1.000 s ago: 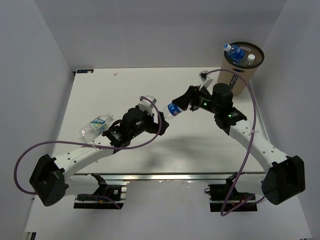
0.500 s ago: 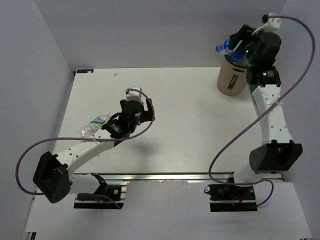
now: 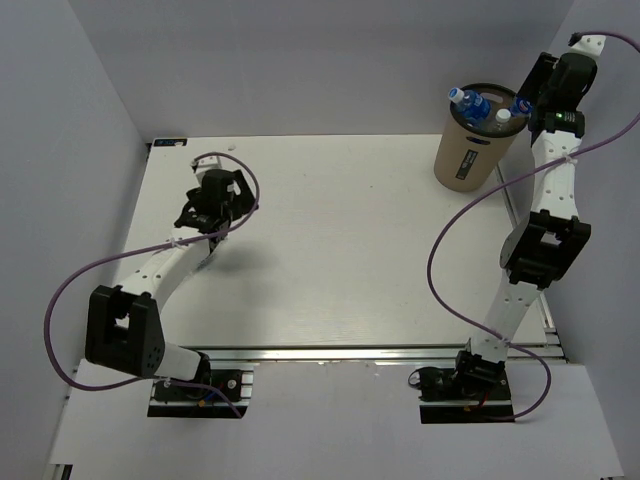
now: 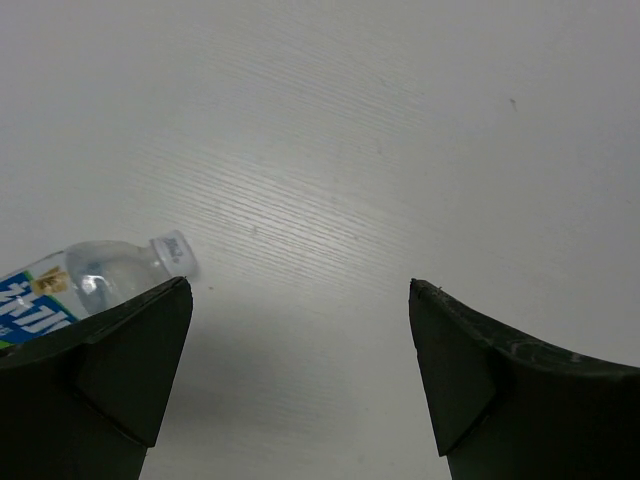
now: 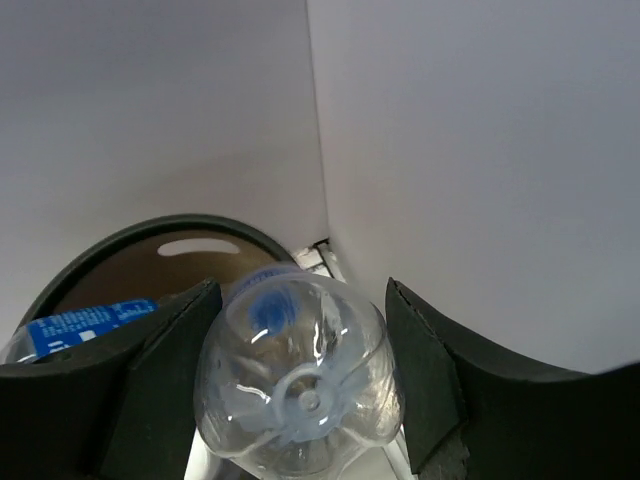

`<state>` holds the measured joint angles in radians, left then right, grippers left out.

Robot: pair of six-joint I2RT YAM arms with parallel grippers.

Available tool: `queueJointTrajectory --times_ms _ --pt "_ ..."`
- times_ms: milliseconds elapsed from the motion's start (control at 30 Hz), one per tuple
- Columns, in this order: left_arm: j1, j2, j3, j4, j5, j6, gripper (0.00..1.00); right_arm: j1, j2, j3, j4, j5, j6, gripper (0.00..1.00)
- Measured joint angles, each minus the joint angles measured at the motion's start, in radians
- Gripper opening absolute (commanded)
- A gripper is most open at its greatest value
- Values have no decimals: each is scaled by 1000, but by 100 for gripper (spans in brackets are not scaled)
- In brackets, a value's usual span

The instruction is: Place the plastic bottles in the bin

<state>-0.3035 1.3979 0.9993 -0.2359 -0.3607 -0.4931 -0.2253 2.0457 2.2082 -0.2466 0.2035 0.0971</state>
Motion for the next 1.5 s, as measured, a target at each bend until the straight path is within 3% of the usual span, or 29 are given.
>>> queueJointTrajectory --times_ms 167,267,300,333,367,433,833,1133,1400,1500 --pt "124 30 -3 -23 37 -24 98 -17 98 8 17 -25 -55 13" --pt "152 22 -6 -40 47 -31 98 -15 139 8 42 -42 -83 24" --pt "157 16 -9 -45 48 -31 98 -13 142 7 46 -53 -85 38" --pt "160 10 -11 -50 49 -32 98 -13 143 5 48 -74 -85 46" --pt "165 2 -13 -55 50 -34 98 -12 143 1 51 -98 -86 69" --pt "171 -12 -19 -58 50 -40 98 -11 143 -2 54 -125 -79 89" --pt "198 -27 -25 -129 51 -127 98 -8 105 -14 31 -156 -74 89" --pt "208 -70 -61 -211 -28 -197 98 -8 -187 -84 51 -296 -5 89" --pt "378 17 -77 -158 37 -144 98 -8 -354 -130 61 -508 34 89" --pt "449 39 -90 -116 59 -108 98 -8 -400 -227 68 -566 63 89"
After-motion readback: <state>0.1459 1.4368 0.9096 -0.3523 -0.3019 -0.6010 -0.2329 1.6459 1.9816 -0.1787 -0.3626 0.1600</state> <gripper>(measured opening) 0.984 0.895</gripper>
